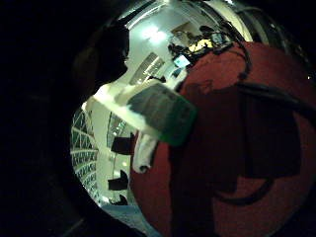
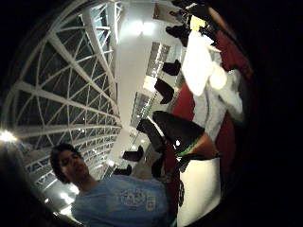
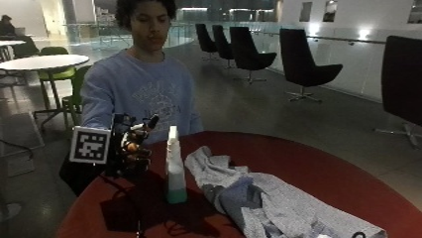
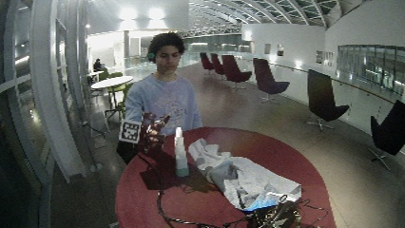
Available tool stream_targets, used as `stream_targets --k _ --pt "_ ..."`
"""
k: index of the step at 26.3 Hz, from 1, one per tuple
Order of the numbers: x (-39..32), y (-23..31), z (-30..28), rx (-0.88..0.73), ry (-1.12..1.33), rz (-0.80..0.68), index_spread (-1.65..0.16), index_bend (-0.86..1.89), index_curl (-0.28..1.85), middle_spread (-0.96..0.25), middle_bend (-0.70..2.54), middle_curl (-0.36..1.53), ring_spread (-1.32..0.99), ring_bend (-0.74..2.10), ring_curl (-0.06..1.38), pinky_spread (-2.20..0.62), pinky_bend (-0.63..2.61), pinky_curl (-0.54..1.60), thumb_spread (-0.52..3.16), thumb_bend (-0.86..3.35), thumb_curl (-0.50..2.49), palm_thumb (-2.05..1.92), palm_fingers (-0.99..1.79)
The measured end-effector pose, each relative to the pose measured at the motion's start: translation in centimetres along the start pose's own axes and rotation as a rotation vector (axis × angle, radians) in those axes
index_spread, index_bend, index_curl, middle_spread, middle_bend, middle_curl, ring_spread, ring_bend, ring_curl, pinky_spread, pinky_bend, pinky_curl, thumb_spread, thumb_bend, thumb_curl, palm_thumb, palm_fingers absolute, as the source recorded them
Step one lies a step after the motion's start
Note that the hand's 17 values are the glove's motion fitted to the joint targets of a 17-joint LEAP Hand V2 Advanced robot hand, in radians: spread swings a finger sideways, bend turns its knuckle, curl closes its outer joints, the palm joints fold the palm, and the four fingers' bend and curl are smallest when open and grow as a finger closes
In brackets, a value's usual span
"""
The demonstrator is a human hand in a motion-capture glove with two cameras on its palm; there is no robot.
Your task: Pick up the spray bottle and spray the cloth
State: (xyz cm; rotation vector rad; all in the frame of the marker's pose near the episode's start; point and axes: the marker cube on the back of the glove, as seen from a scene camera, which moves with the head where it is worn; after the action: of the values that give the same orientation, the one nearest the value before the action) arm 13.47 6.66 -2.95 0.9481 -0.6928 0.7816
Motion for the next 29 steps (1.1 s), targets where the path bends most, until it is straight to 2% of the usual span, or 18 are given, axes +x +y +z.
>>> stream_targets --k 2,8,18,23,26,29 --pt "1.1 -0.7 0.5 0.009 -0.023 0.048 -0.38 0.08 0.27 -0.01 0.2 0.31 0.0 0.38 0.34 0.17 0.41 0.36 1.09 -0.03 0.27 0.58 0.53" --pt "3.6 -0.8 2.5 -0.097 -0.028 0.114 -0.38 0.08 0.23 0.0 0.23 0.33 0.01 0.39 0.34 0.17 0.43 0.37 1.06 -0.03 0.27 0.55 0.52" --pt "6.0 -0.7 5.9 -0.194 0.092 0.166 -0.38 0.09 0.21 0.01 0.25 0.35 0.02 0.39 0.34 0.18 0.45 0.38 0.99 -0.04 0.27 0.48 0.48" --pt "6.3 -1.0 7.1 -0.137 0.14 0.162 -0.36 0.1 0.2 0.01 0.29 0.37 0.03 0.44 0.35 0.21 0.39 0.36 0.97 -0.01 0.29 0.52 0.52" --pt "6.4 -1.4 7.3 -0.108 0.13 0.134 -0.34 0.11 0.2 0.0 0.31 0.38 0.03 0.47 0.35 0.22 0.35 0.34 0.99 0.07 0.33 0.69 0.58" --pt "6.5 -2.0 7.2 -0.068 0.075 0.116 -0.33 0.15 0.22 -0.02 0.35 0.39 0.01 0.53 0.36 0.23 0.29 0.32 1.01 0.11 0.37 0.78 0.76"
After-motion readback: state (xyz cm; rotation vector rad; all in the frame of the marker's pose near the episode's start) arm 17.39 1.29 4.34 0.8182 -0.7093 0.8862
